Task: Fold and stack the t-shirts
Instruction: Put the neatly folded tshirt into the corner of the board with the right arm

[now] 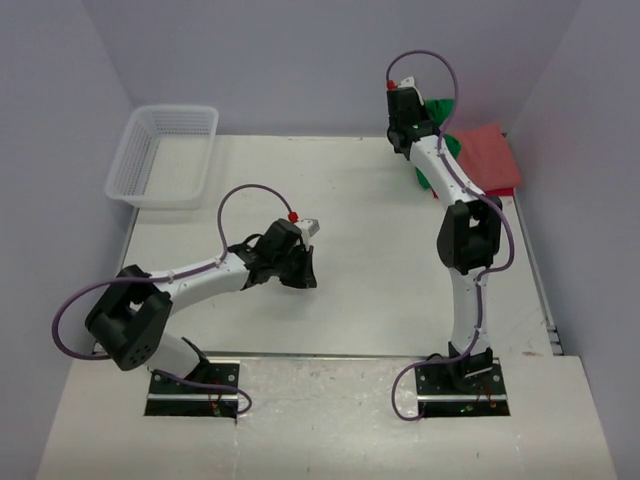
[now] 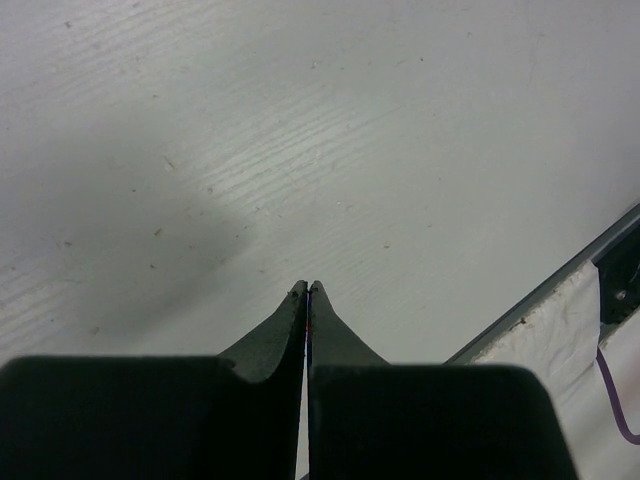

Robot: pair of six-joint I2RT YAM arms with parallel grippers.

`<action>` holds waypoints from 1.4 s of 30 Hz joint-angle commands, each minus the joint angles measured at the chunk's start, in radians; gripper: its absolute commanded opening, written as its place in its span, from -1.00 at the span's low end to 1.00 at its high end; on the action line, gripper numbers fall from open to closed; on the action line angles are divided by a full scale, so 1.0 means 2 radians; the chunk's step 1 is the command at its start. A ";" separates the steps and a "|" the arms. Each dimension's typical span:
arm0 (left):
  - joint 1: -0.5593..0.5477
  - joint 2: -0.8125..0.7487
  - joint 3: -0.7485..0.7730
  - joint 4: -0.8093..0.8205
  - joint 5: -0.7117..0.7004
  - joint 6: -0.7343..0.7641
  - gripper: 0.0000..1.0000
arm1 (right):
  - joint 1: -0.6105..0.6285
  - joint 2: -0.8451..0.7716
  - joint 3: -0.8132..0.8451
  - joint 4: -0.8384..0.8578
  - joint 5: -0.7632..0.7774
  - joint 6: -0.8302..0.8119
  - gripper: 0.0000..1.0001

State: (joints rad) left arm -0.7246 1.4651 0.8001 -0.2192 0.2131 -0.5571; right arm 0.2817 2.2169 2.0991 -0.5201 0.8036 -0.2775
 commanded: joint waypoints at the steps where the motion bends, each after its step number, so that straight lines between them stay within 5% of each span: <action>1: 0.002 0.008 -0.004 0.033 0.024 0.004 -1.00 | -0.007 0.014 0.079 0.071 0.031 -0.113 -1.00; 7: 0.003 0.018 -0.004 0.039 0.027 0.006 -1.00 | -0.014 0.034 0.106 0.068 0.035 -0.150 -1.00; 17: 0.007 0.032 0.000 0.044 0.030 0.006 -1.00 | -0.014 -0.082 -0.045 0.077 -0.019 -0.082 -1.00; 42: 0.007 0.043 -0.002 0.042 0.032 0.009 -1.00 | -0.028 -0.109 -0.056 0.061 -0.029 -0.071 -1.00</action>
State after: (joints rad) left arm -0.7189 1.5558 0.7982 -0.1646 0.2642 -0.5564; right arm 0.2325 2.0483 1.9881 -0.4126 0.7433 -0.4374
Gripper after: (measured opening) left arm 0.002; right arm 0.093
